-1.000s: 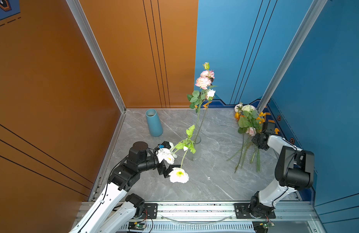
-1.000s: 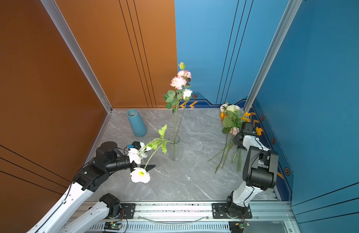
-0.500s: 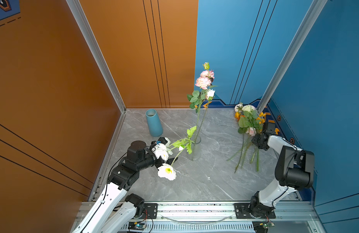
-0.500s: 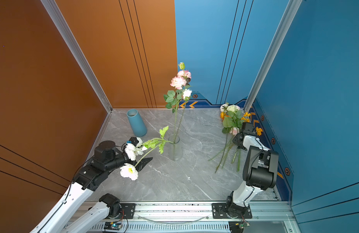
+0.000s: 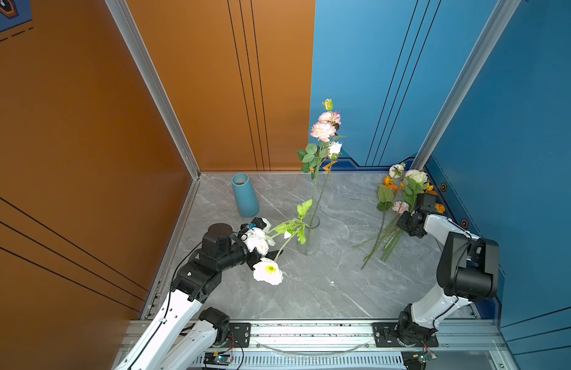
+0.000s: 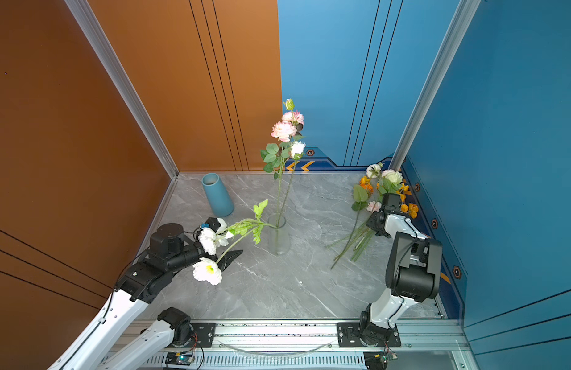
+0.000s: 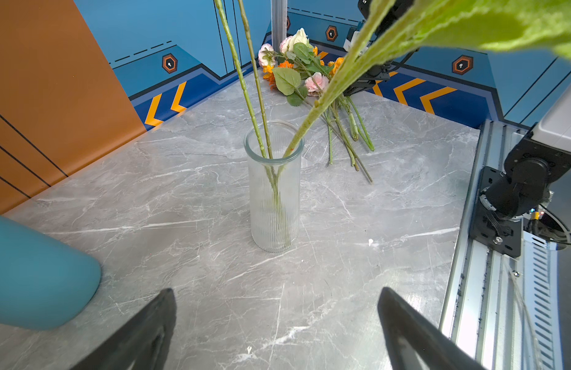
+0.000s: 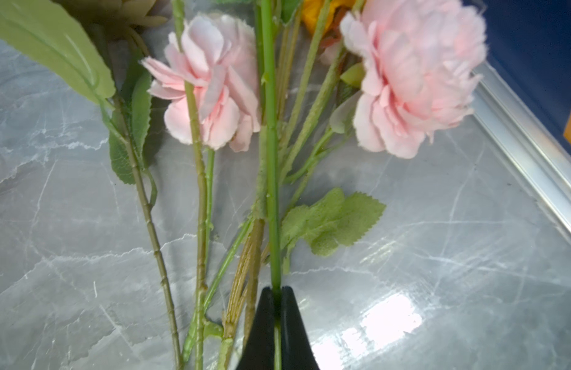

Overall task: Arrange the flowers into the vase
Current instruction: 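Grasp a white rose stem in the flower bunch with the right gripper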

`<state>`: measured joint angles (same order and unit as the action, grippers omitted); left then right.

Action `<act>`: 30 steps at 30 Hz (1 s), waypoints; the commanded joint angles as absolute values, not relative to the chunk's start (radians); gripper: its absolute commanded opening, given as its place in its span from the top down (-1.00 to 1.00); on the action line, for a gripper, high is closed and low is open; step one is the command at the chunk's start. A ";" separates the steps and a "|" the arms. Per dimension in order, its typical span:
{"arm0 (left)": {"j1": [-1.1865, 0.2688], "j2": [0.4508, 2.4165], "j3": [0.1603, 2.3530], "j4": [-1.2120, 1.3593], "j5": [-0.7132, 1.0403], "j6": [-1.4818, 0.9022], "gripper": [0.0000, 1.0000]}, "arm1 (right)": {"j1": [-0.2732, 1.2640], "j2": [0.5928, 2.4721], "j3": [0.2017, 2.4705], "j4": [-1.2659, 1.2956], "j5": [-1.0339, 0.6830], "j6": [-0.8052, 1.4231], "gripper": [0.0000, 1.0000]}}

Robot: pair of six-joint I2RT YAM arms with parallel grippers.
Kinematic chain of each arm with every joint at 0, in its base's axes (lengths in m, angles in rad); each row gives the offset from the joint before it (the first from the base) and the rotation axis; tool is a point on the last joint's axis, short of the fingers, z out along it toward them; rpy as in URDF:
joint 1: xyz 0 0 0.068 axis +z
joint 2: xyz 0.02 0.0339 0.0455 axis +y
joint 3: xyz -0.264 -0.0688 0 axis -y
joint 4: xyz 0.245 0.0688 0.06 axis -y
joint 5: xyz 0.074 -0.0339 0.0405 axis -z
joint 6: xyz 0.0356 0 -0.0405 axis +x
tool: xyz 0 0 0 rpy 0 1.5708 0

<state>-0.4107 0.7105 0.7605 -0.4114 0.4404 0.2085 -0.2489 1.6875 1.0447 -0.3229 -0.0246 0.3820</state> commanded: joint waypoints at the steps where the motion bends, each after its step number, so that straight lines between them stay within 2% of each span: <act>1: -0.409 0.702 0.756 -0.396 0.436 0.201 -0.96 | -0.214 1.632 1.086 -0.390 -0.035 0.360 0.97; 17: -0.396 0.683 0.751 -0.394 0.379 0.199 -0.96 | -0.055 1.342 1.091 -0.413 -0.007 0.383 1.00; 22: -0.381 0.681 0.750 -0.384 0.362 0.194 -0.96 | -0.030 1.197 0.998 -0.271 -0.103 0.449 1.00; 30: -0.348 0.711 0.750 -0.362 0.401 0.176 -0.96 | -0.001 1.042 0.903 -0.185 -0.102 0.499 1.00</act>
